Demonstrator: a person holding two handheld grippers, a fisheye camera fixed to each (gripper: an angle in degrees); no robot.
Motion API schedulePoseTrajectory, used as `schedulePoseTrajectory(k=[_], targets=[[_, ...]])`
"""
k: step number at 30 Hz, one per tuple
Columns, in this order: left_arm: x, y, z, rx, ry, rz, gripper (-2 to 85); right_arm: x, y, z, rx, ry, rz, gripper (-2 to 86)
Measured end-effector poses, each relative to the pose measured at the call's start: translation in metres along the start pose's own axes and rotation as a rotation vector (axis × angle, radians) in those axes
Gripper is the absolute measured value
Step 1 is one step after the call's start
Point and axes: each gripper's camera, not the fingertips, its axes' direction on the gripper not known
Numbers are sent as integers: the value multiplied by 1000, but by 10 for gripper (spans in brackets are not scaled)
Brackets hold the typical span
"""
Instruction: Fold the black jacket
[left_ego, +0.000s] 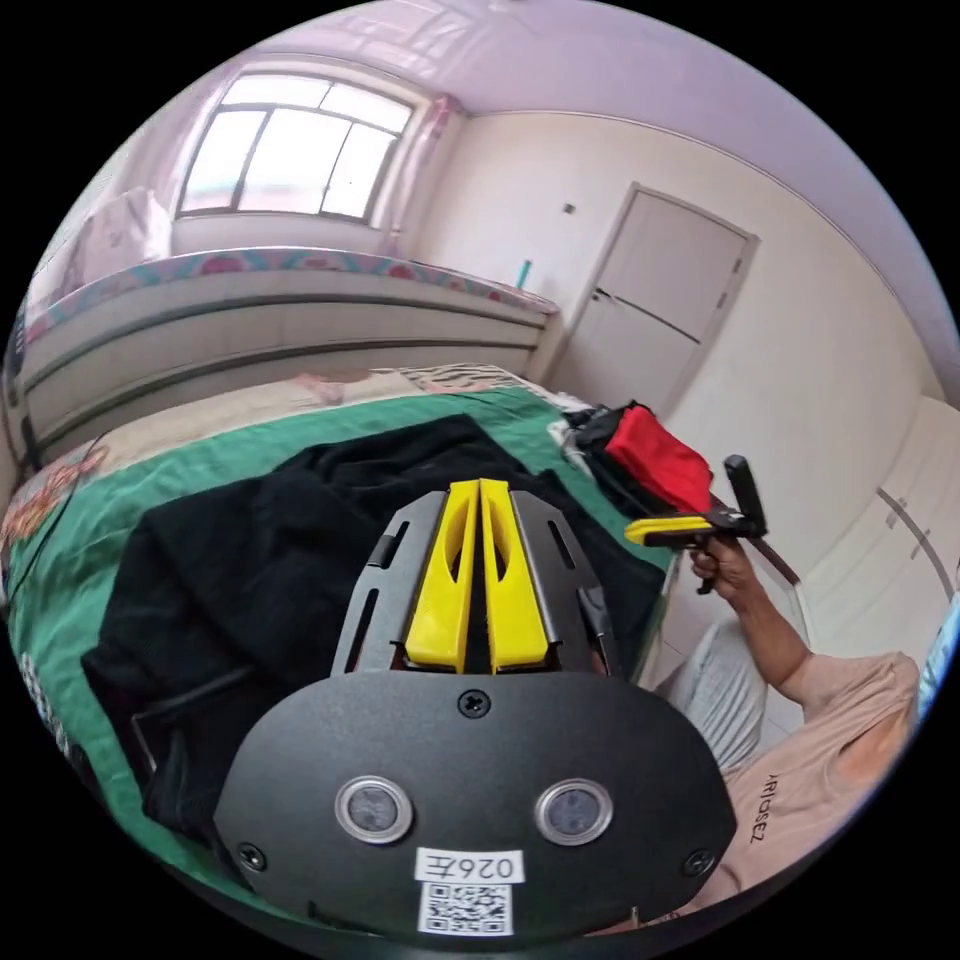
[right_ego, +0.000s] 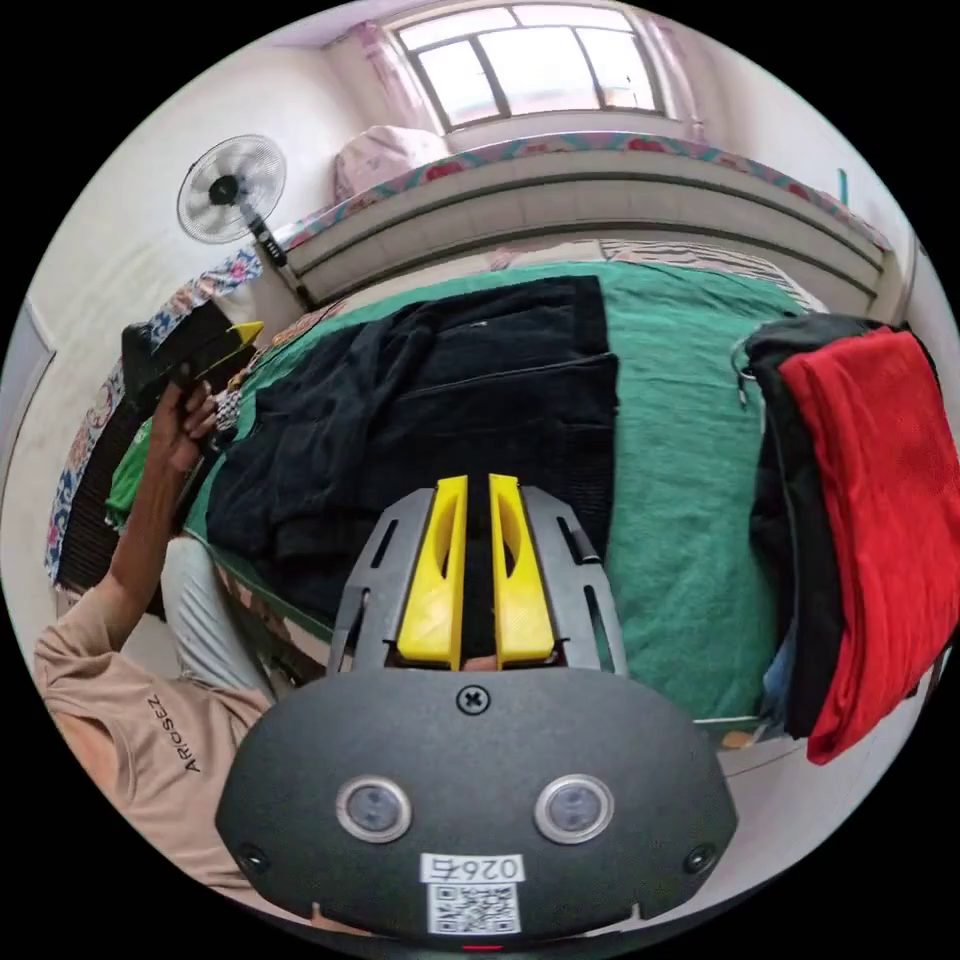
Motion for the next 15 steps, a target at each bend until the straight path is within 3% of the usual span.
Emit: schedulePoseTrajectory(k=[3,7,11,15], targets=[[49,-53,62,-127,115,48,-6,73,18,-23,29,16,160,38],[97,-110,162,-288,241,53,27,136,23,-15,-42,-171,263,88],[125,-158,238,-399,211,23,125,149,8,-10,-105,-192,257,118],[134,-189,294,-555,180,-17,170,136,-11,-24,-119,-102,201,88]])
